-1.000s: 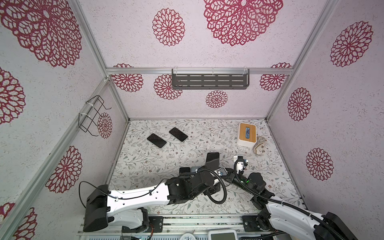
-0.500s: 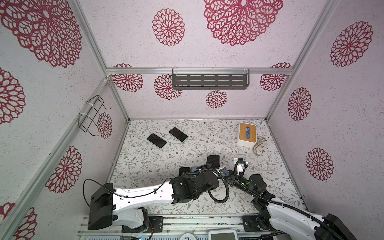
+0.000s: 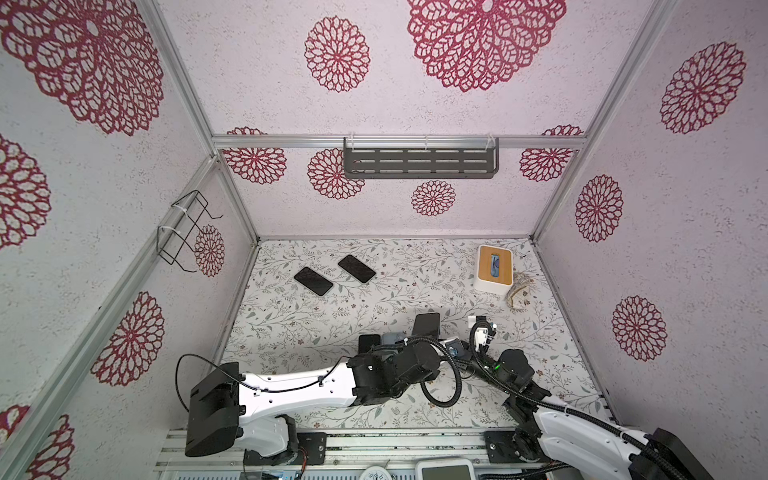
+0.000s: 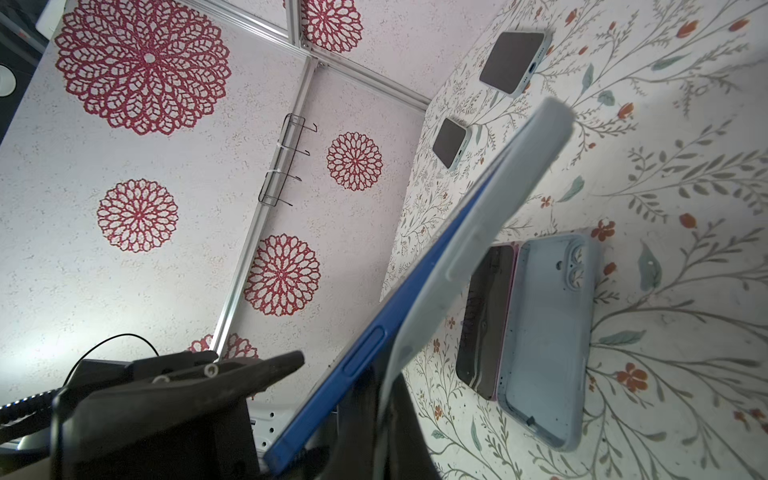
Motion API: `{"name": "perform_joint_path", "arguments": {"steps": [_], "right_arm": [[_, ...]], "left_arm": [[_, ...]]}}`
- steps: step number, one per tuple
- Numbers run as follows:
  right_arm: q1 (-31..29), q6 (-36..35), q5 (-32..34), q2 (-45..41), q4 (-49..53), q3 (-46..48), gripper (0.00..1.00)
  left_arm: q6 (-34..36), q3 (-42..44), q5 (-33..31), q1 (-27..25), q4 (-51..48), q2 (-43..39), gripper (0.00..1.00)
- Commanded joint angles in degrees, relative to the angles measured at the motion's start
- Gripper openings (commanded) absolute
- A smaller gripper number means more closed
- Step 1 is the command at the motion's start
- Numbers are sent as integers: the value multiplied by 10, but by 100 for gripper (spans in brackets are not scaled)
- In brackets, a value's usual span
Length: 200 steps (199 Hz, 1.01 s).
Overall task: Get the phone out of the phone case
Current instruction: 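Grip the blue-edged phone with the left gripper and pull it from the case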
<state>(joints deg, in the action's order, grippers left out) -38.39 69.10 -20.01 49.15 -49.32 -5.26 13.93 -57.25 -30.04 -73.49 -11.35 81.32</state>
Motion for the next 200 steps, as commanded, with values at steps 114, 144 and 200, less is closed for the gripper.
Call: {"name": "perform_joint_path", "arguments": {"steps": [114,144,200], "right_arm": [[3,-7,3,-55,6,-7,0],[3,-35,30,-81,139,-15,0],[12,-89,79,-119,350,-31,0]], "left_arm": [[-19,-20,7,5,15,8,0],[-17,-32,-18,-1,6,-11,0],[12,-65,-137,-47,-62,-1,0]]}}
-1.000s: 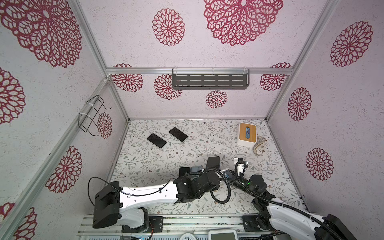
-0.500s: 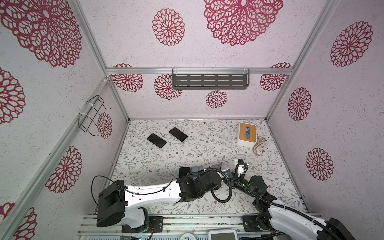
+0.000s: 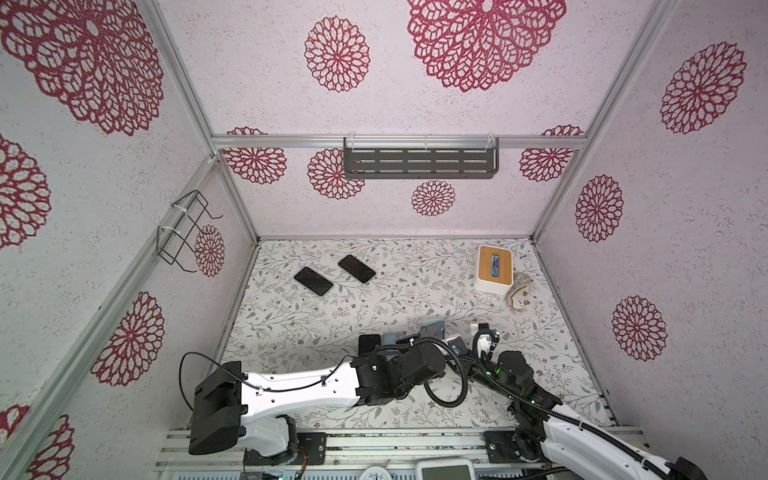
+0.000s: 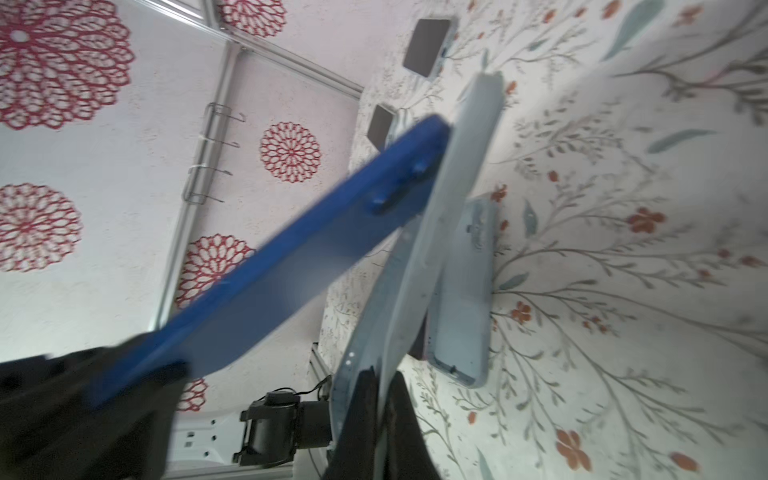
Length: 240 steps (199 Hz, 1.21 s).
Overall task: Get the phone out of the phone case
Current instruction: 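Grip the blue-edged phone with the left gripper and pull it from the case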
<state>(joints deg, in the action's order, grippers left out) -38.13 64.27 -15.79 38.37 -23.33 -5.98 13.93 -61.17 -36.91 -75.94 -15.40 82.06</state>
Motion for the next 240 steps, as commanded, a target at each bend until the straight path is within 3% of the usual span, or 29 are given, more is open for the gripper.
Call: {"name": "perform_joint_path", "arguments": {"steps": [1,71,151,240], "right_arm": [[9,-41,37,-11,93,-24,0],[60,-119,31,-37,279,-74,0],[98,-169,-24,-12,353,-110,0],[153,-213,-81,28,361,-114,0]], "left_arm": [[11,-26,-69,-23,-22,-9,0],[-11,-9,-102,-30,-45,2,0],[0,-57,-113,-21,-48,151,0],[13,-84,-116,-17,-56,229,0]]}}
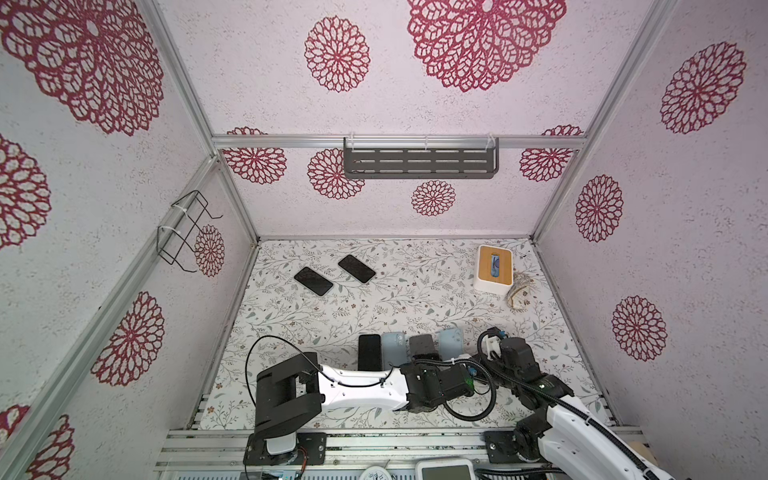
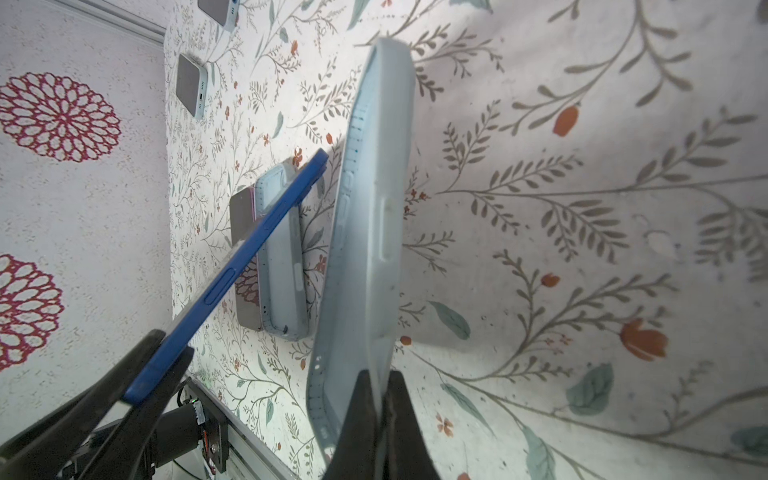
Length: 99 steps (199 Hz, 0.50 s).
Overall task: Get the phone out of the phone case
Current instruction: 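Grip the blue-edged phone with the left gripper and pull it from the case, then lower the blue-edged phone with the left gripper while the right lowers the case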
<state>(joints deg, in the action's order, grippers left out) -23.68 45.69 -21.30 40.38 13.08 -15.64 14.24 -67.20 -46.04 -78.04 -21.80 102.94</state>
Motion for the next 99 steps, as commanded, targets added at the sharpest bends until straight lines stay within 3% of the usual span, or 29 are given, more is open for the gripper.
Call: {"name": "perform_joint_path", "arguments": {"steps": [1,87,99], "right_arm": [[9,-28,-26,8,-3,-18,0],[22,-31,-47,36,-33,-9,0],[23,-32,-48,38,-35,-7,0]], "left_arm": [[10,-24,-25,4,9,20,0],[16,-34,-43,3,-5,61,0],[18,-33,-43,3,-5,64,4]]}}
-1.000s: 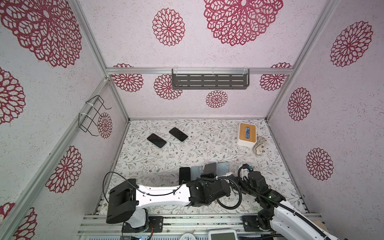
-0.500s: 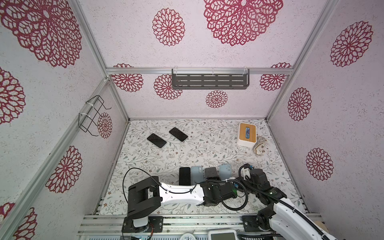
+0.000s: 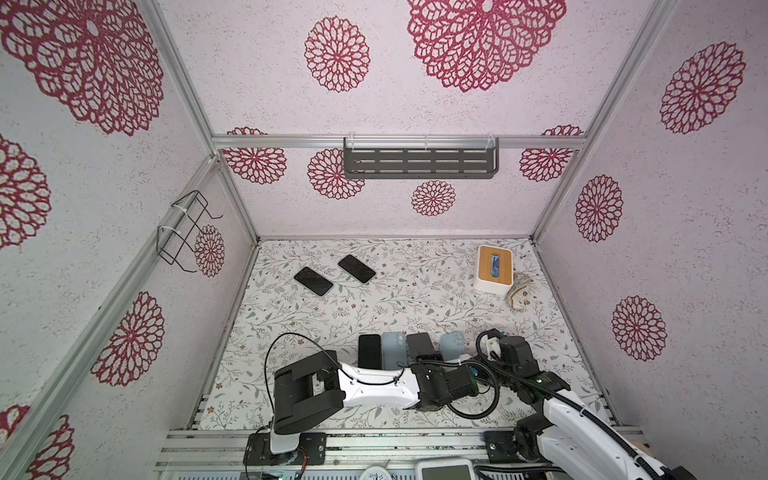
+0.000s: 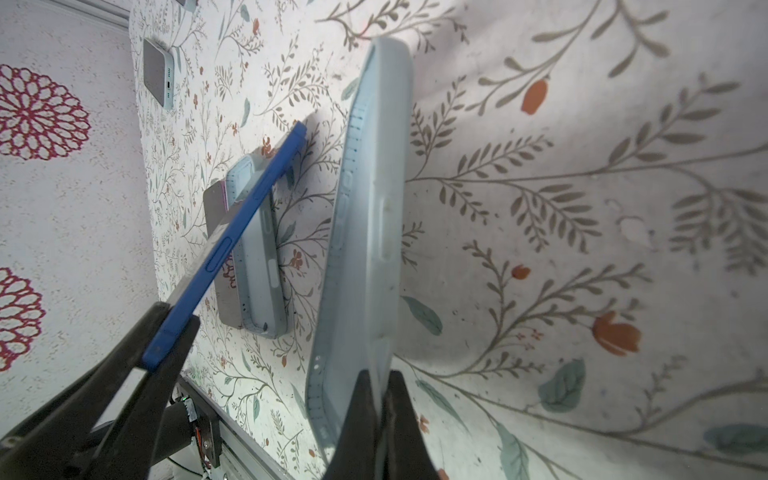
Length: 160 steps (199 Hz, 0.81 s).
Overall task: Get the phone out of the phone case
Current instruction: 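Lower the blue-edged phone with the left gripper while the right lowers the case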
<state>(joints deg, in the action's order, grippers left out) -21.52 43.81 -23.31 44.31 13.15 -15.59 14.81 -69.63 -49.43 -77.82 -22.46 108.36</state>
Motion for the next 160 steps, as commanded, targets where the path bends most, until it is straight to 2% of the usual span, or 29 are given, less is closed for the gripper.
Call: {"name": "perform_joint_path", "arguments": {"steps": [1,13,30,51,156,160], "right_arm": [[1,-13,-29,-1,-36,-8,0],[2,-15,-31,2,-36,-9,0],[3,-19,-31,7,-35,-10,0],[4,-21,-35,14,-40,-10,0],[7,-26,-37,10,-37,-6,0],[8,-26,-37,11,-37,-6,0]], "left_arm": [[12,-9,-9,1,1,10,5],[9,-11,-7,0,-3,13,10],[7,-11,-4,-4,-2,14,22],[1,-14,-1,-4,0,18,28],[-43,-23,20,-15,-5,36,38],[-46,-23,22,-15,-4,56,38]]}}
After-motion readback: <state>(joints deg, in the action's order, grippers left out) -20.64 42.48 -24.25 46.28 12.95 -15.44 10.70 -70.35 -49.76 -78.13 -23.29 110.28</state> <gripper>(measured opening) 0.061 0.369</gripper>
